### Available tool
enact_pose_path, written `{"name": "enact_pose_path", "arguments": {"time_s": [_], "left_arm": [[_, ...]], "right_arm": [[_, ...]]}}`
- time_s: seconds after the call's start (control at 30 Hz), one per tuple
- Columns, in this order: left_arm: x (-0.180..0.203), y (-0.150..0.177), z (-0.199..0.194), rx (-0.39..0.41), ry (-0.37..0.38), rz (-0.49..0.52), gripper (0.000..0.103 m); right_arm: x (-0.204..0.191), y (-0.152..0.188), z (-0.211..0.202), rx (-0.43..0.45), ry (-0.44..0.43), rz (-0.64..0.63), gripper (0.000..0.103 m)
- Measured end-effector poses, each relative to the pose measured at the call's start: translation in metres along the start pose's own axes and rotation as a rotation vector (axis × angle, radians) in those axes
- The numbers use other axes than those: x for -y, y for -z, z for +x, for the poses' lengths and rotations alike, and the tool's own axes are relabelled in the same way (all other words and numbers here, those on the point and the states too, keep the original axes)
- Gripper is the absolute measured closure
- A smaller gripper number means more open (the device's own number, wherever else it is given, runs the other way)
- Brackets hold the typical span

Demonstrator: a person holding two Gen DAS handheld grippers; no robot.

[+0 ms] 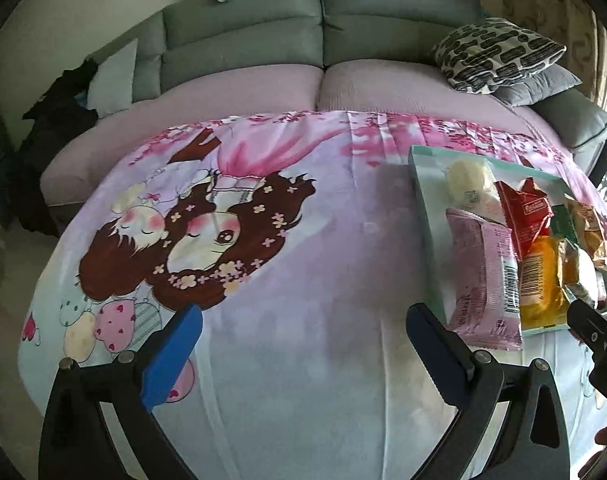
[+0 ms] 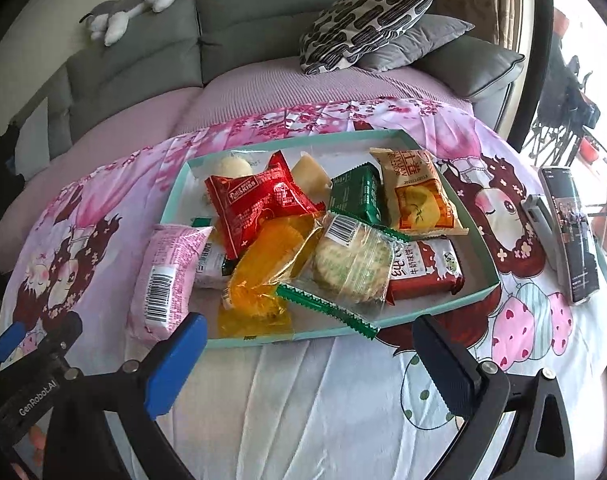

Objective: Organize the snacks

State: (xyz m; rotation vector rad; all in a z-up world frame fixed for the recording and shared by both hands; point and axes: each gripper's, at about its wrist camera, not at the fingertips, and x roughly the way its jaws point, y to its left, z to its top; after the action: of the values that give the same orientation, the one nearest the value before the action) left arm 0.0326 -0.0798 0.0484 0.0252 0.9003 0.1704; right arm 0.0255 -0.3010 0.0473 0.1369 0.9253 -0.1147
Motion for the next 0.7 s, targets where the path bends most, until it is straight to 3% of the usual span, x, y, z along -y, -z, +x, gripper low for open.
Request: {"name": "enact_pose_path", "arguments": {"time_s": [0.7], "left_arm": [[0.01, 0.007, 0.023, -0.043, 0.004, 0.025, 0.001]], "right_arm": [[-0.008, 0.002, 0.005, 0.01, -0.036, -0.018, 0.0]]}}
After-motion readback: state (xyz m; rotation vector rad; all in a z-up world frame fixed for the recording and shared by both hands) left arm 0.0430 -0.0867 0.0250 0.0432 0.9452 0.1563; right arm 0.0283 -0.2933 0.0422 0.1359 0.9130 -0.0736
